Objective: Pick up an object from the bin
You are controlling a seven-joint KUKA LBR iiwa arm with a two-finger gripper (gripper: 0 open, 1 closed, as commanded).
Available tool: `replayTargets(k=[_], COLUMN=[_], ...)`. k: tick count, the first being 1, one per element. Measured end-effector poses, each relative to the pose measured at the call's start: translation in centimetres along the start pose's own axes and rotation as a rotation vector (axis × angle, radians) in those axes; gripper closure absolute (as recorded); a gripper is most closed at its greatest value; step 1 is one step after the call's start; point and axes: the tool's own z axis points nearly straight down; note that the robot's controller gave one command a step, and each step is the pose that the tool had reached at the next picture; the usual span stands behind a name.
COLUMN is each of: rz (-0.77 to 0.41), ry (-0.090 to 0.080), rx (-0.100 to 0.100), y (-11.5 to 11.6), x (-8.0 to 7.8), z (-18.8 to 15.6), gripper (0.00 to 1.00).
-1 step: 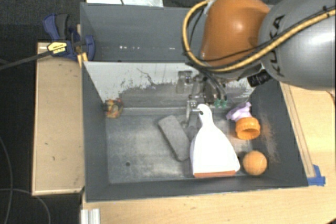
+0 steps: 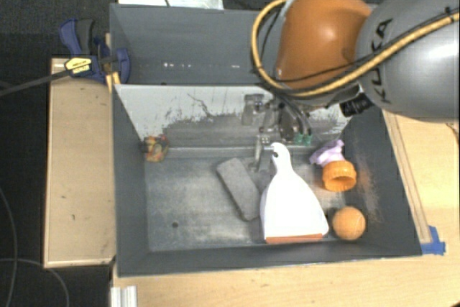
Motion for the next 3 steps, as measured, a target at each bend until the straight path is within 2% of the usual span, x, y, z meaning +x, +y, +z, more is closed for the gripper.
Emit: replayTargets(k=[1, 2, 3], rz=[-0.077, -0.257, -0.332], ry=[-0.003, 0.0, 0.003], rx=[0.0, 0.001, 0.001], y=[-3.0, -4.0, -5.6], x=[1.6, 4.4, 6.4], z=[5.1, 9.8, 10.4], gripper=[0.0, 0.0, 0.0])
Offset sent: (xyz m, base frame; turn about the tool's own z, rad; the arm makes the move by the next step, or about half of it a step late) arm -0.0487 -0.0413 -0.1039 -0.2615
